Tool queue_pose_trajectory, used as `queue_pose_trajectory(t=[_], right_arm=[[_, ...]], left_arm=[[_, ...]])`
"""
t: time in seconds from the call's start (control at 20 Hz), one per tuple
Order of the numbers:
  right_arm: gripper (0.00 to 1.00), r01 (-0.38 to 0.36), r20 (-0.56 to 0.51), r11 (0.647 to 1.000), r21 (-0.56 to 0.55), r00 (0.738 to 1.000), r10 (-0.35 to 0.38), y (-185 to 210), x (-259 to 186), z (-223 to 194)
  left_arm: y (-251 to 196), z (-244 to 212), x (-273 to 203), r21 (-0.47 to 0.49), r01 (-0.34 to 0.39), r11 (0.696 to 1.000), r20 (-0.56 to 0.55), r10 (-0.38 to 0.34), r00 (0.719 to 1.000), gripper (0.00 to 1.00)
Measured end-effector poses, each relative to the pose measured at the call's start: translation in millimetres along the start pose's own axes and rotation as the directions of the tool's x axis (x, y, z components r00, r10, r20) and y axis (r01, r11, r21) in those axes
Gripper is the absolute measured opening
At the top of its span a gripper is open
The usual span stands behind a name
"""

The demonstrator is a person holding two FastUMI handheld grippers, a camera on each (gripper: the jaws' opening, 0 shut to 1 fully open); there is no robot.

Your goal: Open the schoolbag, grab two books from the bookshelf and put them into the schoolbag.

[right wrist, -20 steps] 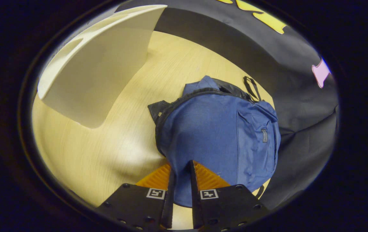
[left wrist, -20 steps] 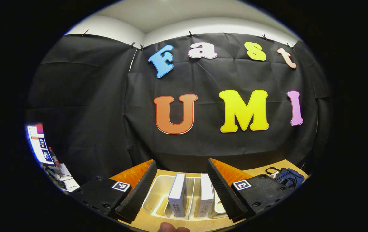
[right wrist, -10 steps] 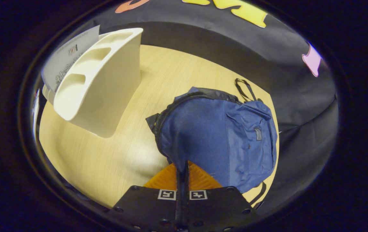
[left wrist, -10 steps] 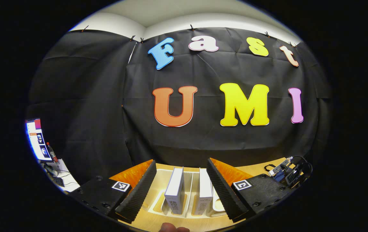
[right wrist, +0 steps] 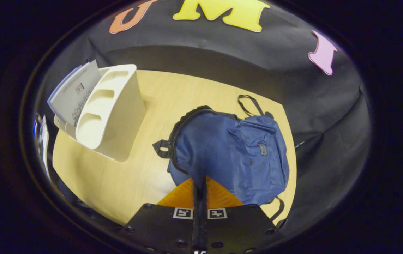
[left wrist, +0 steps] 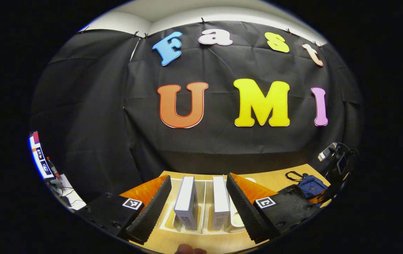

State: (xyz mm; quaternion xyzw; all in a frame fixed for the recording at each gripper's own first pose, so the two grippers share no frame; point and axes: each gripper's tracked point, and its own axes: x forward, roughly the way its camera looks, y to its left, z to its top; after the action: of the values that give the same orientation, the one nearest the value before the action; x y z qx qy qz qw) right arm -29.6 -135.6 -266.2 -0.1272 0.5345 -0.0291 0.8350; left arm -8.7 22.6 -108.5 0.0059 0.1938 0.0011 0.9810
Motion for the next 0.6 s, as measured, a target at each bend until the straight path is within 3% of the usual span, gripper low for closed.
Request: queue_pose_trajectory(t=[0.4, 0.6], right_arm=[[0.0, 0.013, 0.039, 1.0, -0.001, 0.999, -0.013, -56, -29, 19], [0.0, 0.028, 0.053, 1.0, 0.002, 0.998, -0.028, -85, -34, 28]], left_arm=[[-29, -17, 21, 0.012, 0.068, 0.998, -0.122, -0.066, 0.99, 1.0], [-34, -34, 39, 0.018, 0.09, 0.996, -0.242, -0.083, 0.967, 1.0]])
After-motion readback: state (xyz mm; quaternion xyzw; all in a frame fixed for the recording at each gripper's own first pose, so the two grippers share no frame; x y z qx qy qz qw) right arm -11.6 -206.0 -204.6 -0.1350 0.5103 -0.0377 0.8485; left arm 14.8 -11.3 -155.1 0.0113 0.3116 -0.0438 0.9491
